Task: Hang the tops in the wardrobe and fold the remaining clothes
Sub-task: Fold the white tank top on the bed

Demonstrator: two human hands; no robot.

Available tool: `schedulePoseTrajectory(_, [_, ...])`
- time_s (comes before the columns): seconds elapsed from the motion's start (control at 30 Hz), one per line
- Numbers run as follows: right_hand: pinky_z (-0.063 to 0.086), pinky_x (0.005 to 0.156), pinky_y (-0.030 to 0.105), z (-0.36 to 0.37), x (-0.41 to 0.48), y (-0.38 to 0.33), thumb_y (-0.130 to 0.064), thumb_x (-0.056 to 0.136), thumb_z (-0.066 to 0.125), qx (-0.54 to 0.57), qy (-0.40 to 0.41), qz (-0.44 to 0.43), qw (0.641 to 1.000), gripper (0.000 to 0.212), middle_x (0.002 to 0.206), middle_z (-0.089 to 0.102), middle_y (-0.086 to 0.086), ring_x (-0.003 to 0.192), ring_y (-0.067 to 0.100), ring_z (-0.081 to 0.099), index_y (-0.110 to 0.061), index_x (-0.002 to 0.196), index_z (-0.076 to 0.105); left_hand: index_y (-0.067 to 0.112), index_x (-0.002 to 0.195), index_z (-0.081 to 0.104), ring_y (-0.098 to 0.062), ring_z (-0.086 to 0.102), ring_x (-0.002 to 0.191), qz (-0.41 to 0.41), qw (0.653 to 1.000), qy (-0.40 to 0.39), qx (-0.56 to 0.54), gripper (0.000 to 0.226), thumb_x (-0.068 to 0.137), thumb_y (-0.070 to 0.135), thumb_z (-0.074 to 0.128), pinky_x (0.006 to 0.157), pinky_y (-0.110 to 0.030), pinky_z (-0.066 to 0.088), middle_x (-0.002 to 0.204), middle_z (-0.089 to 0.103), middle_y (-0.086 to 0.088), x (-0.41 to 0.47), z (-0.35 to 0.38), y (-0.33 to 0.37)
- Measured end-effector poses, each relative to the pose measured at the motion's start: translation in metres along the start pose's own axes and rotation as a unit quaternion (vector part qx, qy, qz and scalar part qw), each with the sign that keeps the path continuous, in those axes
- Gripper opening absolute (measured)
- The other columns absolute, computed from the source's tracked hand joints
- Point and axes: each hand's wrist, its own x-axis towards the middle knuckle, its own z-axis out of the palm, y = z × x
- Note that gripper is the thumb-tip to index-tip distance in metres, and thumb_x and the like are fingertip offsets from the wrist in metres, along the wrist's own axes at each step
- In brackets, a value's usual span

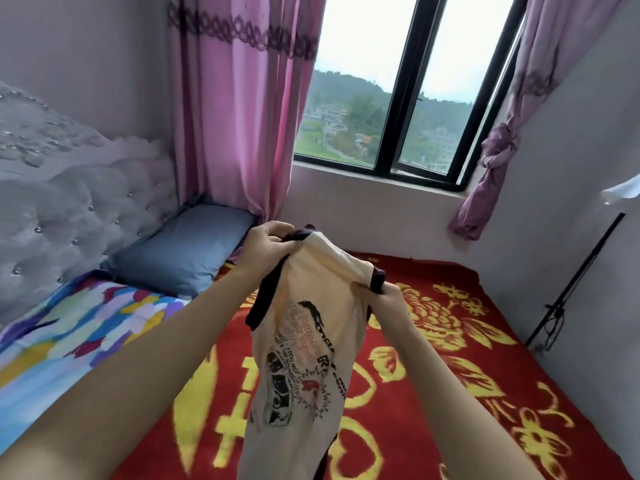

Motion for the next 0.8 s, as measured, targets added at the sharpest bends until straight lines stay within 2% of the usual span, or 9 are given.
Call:
schedulePoseTrajectory(0.07, [0.052, 0.057, 0.021, 0.010, 0.003, -0.009, -0.006, 0.081, 0.066, -0.052, -0.037, -0.025, 0.998, 0.010, 0.073, 0.067, 0.001, 0.068, 0.013, 0.063, -0.011, 0.074, 0.070, 0.013, 0.132, 0.047, -0.012, 0.058, 0.087, -0.012, 0.997, 0.034, 0.065, 0.063, 0.076, 0.018, 0.076, 0.078, -0.023, 0.047, 0.095, 0.061, 0.000, 0.001, -0.013, -0.013])
schedulePoseTrajectory(0.13, [0.048, 0.059, 0.023, 0.023, 0.007, -0.017, -0.006, 0.082, 0.067, -0.144, -0.091, -0.076, 0.983, 0.009, 0.071, 0.063, 0.002, 0.066, 0.013, 0.058, -0.006, 0.073, 0.067, 0.022, 0.143, 0.033, -0.016, 0.046, 0.116, 0.033, 0.990, -0.054, 0.124, 0.084, 0.073, 0.030, 0.079, 0.098, -0.033, 0.040, 0.127, 0.049, -0.003, -0.003, -0.020, -0.018])
schedulePoseTrajectory(0.2, [0.044, 0.061, 0.026, 0.037, 0.010, -0.023, -0.007, 0.082, 0.067, -0.201, -0.139, -0.111, 0.963, 0.013, 0.072, 0.058, 0.006, 0.065, 0.013, 0.051, 0.004, 0.077, 0.062, 0.028, 0.143, 0.032, -0.013, 0.037, 0.128, 0.085, 0.966, -0.169, 0.175, 0.088, 0.070, 0.040, 0.079, 0.107, -0.035, 0.033, 0.140, 0.041, 0.000, -0.008, -0.018, -0.015])
schedulePoseTrajectory(0.3, [0.046, 0.058, 0.021, 0.050, 0.011, -0.027, -0.009, 0.079, 0.070, -0.174, -0.133, -0.098, 0.971, 0.009, 0.072, 0.060, 0.003, 0.062, 0.010, 0.053, -0.003, 0.082, 0.064, 0.020, 0.120, 0.059, -0.013, 0.060, 0.100, 0.083, 0.955, -0.215, 0.187, 0.052, 0.073, 0.031, 0.079, 0.092, -0.036, 0.049, 0.104, 0.064, 0.003, -0.014, -0.016, -0.014])
schedulePoseTrajectory(0.4, [0.051, 0.058, 0.021, 0.051, 0.011, -0.025, -0.007, 0.079, 0.071, -0.153, -0.132, -0.076, 0.976, 0.010, 0.076, 0.066, 0.005, 0.064, 0.012, 0.060, -0.014, 0.080, 0.063, 0.015, 0.082, 0.068, -0.003, 0.057, 0.066, 0.102, 0.962, -0.195, 0.159, 0.009, 0.077, 0.018, 0.075, 0.067, -0.028, 0.047, 0.071, 0.064, 0.006, -0.021, -0.015, -0.021])
schedulePoseTrajectory(0.47, [0.053, 0.063, 0.025, 0.050, 0.010, -0.025, -0.008, 0.079, 0.071, -0.154, -0.142, -0.052, 0.977, 0.010, 0.078, 0.068, 0.006, 0.066, 0.014, 0.063, -0.013, 0.083, 0.063, 0.010, 0.076, 0.068, 0.003, 0.053, 0.059, 0.101, 0.976, -0.154, 0.118, 0.008, 0.081, 0.015, 0.072, 0.061, -0.019, 0.042, 0.066, 0.061, 0.007, -0.023, -0.016, -0.021])
schedulePoseTrajectory(0.6, [0.055, 0.073, 0.033, 0.043, 0.005, -0.018, -0.011, 0.079, 0.071, -0.186, -0.206, -0.030, 0.960, 0.011, 0.085, 0.067, 0.006, 0.077, 0.018, 0.065, -0.010, 0.088, 0.065, 0.003, 0.084, 0.068, 0.006, 0.055, 0.062, 0.095, 0.985, -0.131, 0.067, 0.005, 0.085, 0.001, 0.064, 0.065, -0.011, 0.043, 0.073, 0.062, 0.000, -0.023, -0.013, -0.002])
schedulePoseTrajectory(0.7, [0.055, 0.082, 0.032, 0.034, -0.002, 0.002, -0.016, 0.081, 0.071, -0.246, -0.276, 0.041, 0.928, 0.016, 0.096, 0.069, 0.005, 0.087, 0.019, 0.067, -0.009, 0.095, 0.067, 0.008, 0.084, 0.065, 0.009, 0.054, 0.061, 0.129, 0.981, -0.135, 0.044, 0.015, 0.084, -0.007, 0.060, 0.070, -0.011, 0.042, 0.072, 0.060, 0.005, -0.023, -0.014, 0.015])
schedulePoseTrajectory(0.8, [0.052, 0.084, 0.033, 0.022, -0.010, 0.024, -0.020, 0.080, 0.070, -0.313, -0.314, 0.093, 0.892, 0.011, 0.093, 0.067, 0.000, 0.085, 0.015, 0.063, -0.013, 0.089, 0.066, 0.017, 0.076, 0.061, 0.012, 0.052, 0.062, 0.153, 0.982, -0.107, 0.028, 0.027, 0.085, -0.008, 0.058, 0.071, -0.012, 0.040, 0.072, 0.058, 0.009, -0.015, -0.028, 0.030])
